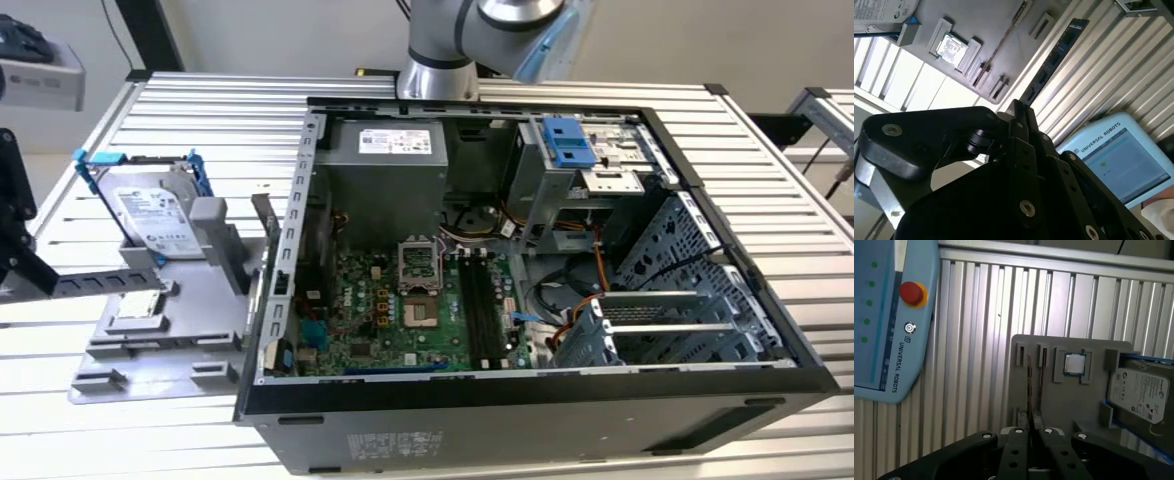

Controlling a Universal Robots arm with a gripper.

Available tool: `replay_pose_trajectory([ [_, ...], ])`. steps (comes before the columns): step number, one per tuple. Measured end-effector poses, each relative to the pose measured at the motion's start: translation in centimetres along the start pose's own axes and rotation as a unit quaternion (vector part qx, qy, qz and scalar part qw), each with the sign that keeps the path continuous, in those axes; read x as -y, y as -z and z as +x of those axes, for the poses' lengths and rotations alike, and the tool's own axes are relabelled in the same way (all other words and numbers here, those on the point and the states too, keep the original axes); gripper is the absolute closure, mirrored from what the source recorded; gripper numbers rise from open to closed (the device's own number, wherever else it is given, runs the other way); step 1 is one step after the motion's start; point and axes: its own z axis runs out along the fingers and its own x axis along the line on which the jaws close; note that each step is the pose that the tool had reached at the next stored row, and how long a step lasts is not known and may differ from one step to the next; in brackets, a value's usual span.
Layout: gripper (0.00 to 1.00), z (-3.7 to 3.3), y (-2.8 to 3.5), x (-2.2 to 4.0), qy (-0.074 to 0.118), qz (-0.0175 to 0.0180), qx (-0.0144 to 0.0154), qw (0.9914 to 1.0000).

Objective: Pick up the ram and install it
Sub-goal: 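Pick up the ram and move it above insertion slot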

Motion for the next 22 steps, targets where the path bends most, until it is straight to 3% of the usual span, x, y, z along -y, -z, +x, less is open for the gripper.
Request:
replay_pose_trajectory([
  [5,1.0,-0.09,2.22,0.04,0.0,0.0001,0.0,1.0],
  [6,1.0,-0.09,2.22,0.07,0.0,-0.0007,-0.0015,1.0],
  [11,1.0,-0.08,2.23,0.11,0.0,-0.001,-0.0018,1.0],
  [16,1.0,0.0,2.15,1.19,-0.004,-0.0008,-0.0019,0.99999],
  [22,1.0,0.03,2.07,1.52,-0.015,-0.0004,-0.002,0.99988],
])
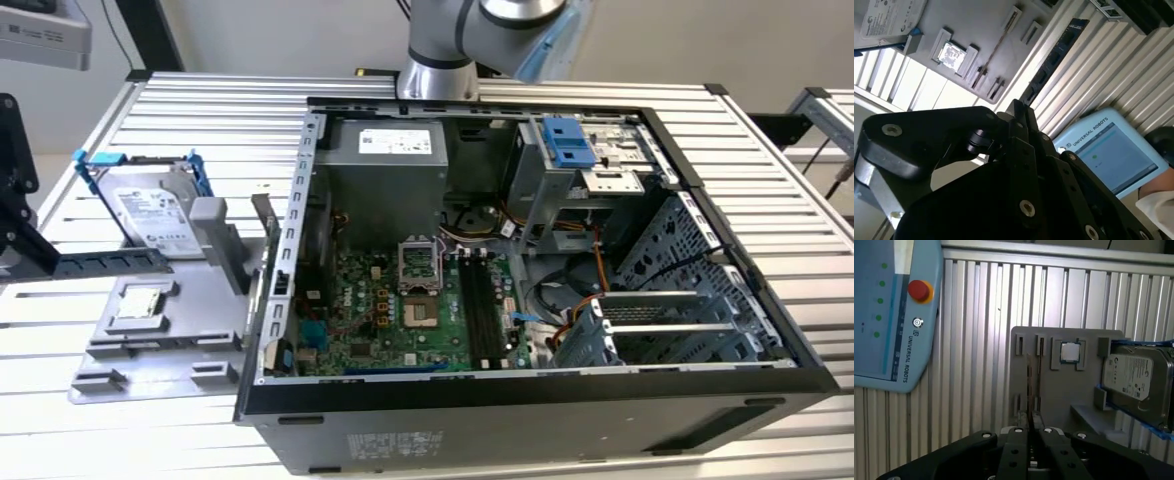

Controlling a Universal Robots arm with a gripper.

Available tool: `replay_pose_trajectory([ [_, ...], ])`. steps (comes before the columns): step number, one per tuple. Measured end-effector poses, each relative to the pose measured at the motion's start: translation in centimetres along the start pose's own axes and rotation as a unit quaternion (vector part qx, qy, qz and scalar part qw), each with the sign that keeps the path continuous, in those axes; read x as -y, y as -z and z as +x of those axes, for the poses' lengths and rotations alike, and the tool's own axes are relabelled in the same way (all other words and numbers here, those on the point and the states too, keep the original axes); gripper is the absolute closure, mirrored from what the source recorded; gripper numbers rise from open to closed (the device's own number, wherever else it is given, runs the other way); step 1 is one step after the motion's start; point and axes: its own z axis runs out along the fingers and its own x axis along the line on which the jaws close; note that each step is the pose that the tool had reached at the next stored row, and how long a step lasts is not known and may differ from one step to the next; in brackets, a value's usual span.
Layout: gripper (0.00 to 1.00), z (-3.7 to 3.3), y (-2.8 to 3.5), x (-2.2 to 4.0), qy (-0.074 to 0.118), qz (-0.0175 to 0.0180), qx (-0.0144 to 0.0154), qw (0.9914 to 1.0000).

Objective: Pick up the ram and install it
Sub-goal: 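Pick up the ram and move it above insertion slot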

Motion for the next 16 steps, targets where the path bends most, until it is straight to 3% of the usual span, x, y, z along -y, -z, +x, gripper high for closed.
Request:
replay_pose_trajectory([
  [2,1.0,0.0,0.01,0.02,0.0,0.0,0.0,1.0],
  [5,1.0,-0.02,0.63,0.03,0.0,-0.0001,0.0,1.0],
  [8,1.0,-0.01,0.61,0.13,0.0,0.0001,0.0002,1.0],
  [16,1.0,0.15,0.58,3.68,0.0,-0.0002,0.0001,1.0],
])
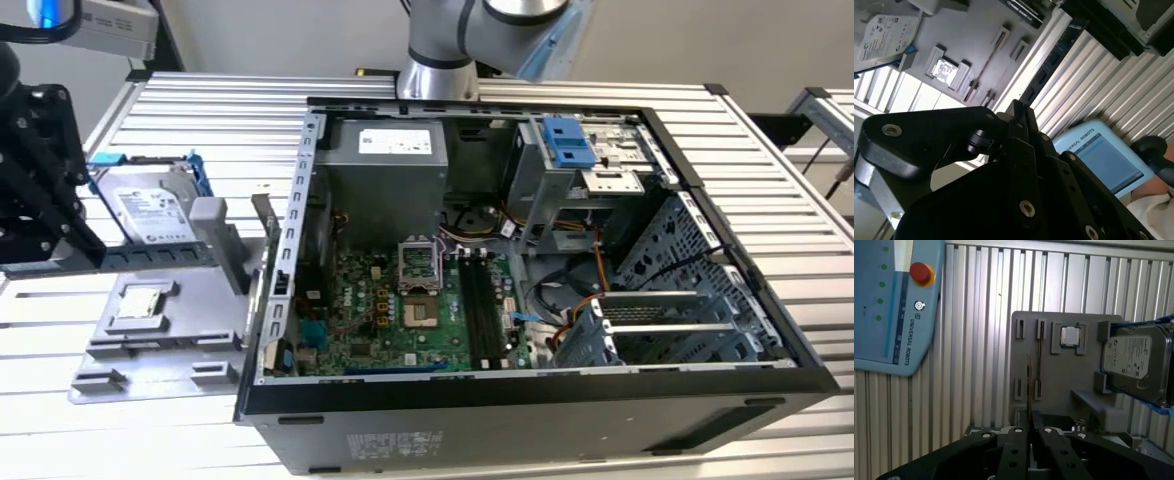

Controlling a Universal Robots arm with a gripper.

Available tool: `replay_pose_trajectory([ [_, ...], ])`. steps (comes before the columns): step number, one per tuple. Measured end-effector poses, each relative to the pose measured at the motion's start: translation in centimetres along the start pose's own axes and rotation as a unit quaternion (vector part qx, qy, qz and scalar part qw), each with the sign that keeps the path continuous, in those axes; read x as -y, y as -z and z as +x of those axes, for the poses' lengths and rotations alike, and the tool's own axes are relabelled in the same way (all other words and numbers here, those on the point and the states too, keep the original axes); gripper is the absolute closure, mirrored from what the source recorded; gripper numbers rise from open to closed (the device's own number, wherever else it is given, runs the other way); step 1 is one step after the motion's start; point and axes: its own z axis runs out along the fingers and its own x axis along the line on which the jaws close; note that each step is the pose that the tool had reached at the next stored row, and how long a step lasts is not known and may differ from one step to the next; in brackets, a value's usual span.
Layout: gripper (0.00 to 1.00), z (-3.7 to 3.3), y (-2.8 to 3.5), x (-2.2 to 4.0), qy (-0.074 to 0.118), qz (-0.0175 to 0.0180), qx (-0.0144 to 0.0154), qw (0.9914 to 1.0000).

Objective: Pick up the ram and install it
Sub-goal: 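Pick up the ram and move it above insertion slot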

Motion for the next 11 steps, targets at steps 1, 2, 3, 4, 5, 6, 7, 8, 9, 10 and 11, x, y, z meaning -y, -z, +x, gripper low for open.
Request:
replay_pose_trajectory([
  [1,1.0,0.02,-0.01,0.48,0.0,0.0,0.0,1.0],
  [2,1.0,0.04,-0.01,0.9,0.0,-0.0001,0.0,1.0],
  [3,1.0,0.06,-0.02,1.35,0.0,-0.0001,0.0,1.0],
  [4,1.0,0.08,-0.03,1.83,0.0,-0.0001,0.0,1.0],
  [5,1.0,0.1,-0.03,2.26,0.0,-0.0001,0.0,1.0],
  [6,1.0,0.12,-0.04,2.75,0.0,-0.0001,0.0,1.0],
  [7,1.0,0.14,-0.05,3.2,0.0,-0.0001,0.0,1.0],
  [8,1.0,0.16,-0.05,3.64,0.0,-0.0002,0.0,1.0],
  [9,1.0,0.19,-0.05,4.08,0.0,-0.0002,0.0,1.0],
  [10,1.0,0.2,-0.06,4.53,0.0,-0.0002,0.0,1.0],
  [11,1.0,0.22,-0.07,5.0,0.0,-0.0002,0.0,1.0],
])
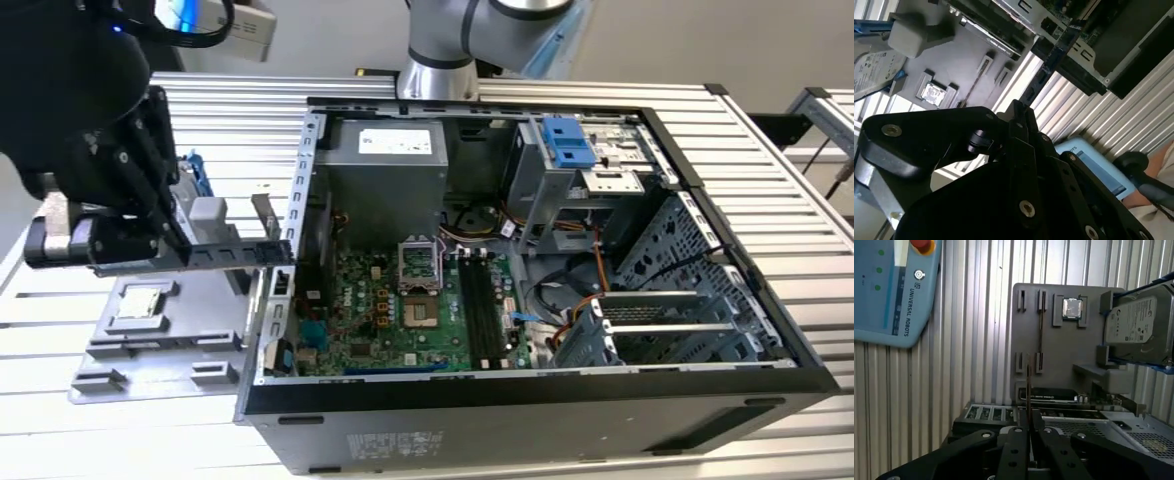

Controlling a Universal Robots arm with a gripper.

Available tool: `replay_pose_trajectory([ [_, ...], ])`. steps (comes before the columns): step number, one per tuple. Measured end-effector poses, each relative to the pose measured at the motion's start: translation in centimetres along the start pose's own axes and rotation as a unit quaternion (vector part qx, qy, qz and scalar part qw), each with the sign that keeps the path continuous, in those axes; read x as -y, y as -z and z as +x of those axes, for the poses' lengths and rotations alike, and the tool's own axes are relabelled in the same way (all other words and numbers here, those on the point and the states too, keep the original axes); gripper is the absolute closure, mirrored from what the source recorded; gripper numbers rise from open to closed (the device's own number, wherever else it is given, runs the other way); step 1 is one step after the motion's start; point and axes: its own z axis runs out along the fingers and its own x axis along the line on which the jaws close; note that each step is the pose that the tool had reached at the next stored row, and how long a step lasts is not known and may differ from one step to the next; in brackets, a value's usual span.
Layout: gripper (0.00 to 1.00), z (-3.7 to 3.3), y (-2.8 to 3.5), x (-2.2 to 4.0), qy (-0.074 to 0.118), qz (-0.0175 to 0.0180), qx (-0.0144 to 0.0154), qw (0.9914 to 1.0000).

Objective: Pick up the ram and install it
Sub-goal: 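Pick up the ram and move it above insertion slot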

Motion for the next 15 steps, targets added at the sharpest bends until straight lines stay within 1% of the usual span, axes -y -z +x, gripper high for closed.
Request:
replay_pose_trajectory([
  [15,1.0,0.3,-0.09,6.83,0.0,-0.0002,0.0,1.0],
])
